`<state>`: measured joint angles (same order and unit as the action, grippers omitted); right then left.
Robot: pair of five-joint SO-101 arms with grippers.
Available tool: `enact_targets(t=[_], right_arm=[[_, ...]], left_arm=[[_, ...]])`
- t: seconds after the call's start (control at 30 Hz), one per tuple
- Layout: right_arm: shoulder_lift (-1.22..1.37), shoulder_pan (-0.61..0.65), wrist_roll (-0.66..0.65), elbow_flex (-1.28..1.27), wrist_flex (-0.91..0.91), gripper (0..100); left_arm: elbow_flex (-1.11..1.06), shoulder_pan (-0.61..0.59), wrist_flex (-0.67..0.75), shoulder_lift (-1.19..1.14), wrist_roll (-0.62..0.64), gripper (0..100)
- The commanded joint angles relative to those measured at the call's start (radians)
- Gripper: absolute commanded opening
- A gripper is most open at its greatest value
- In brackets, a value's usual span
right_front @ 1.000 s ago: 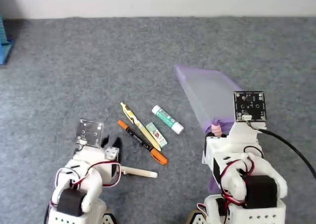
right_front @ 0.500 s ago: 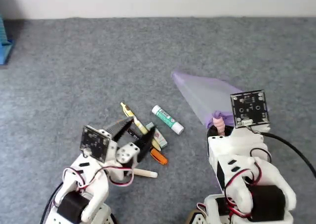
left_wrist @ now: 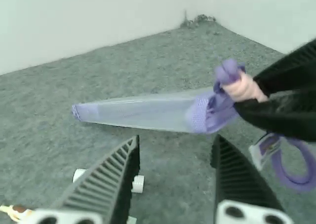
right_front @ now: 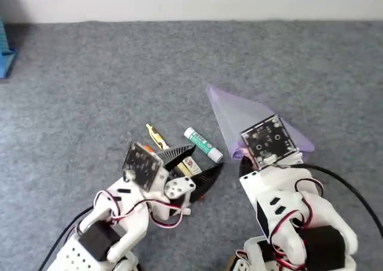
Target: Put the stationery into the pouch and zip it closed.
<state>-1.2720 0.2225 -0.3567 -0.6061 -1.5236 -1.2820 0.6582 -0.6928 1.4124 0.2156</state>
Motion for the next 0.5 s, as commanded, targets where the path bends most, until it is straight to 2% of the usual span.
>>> enact_targets(t=[0.0,0.2,0.47], right_arm=[[0.005,0.004,-0.046,0.055,0.021,0.7],[0.005,0.004,-0.043,0.055,0.021,0.7],[0.004,0.002,-0.041,0.055,0.013,0.7]], left_arm=[[0.133,0.012,0.026,-0.14,0.063,32],[0.203,0.011,0.038,-0.328,0.081,32],[0.213,0.009,0.164,-0.42,0.112,32]])
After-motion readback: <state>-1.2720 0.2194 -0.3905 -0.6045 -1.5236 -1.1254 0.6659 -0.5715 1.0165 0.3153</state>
